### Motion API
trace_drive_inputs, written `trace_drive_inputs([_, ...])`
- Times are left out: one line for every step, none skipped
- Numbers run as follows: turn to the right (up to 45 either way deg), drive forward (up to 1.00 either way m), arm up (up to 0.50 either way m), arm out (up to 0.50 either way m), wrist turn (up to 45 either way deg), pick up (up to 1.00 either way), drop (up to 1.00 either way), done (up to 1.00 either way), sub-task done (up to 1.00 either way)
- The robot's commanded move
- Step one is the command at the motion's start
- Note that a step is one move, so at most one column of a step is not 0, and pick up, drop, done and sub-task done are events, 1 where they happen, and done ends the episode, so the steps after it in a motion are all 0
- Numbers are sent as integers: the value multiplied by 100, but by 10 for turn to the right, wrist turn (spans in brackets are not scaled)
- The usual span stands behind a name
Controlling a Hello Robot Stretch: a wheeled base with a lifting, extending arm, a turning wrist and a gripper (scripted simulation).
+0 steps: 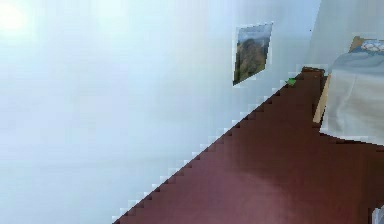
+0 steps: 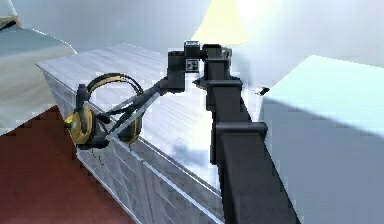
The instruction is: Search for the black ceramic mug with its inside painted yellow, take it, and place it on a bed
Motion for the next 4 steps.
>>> trace_drive_inputs([0, 0, 0, 0, -210, 0, 0, 0, 0])
trace_drive_inputs([0, 0, 0, -36, 0, 0, 0, 0, 0])
trace_drive_inputs([270, 0, 0, 0, 0, 0, 0, 0, 0])
trace_drive_inputs([0, 100, 0, 0, 0, 0, 0, 0, 0])
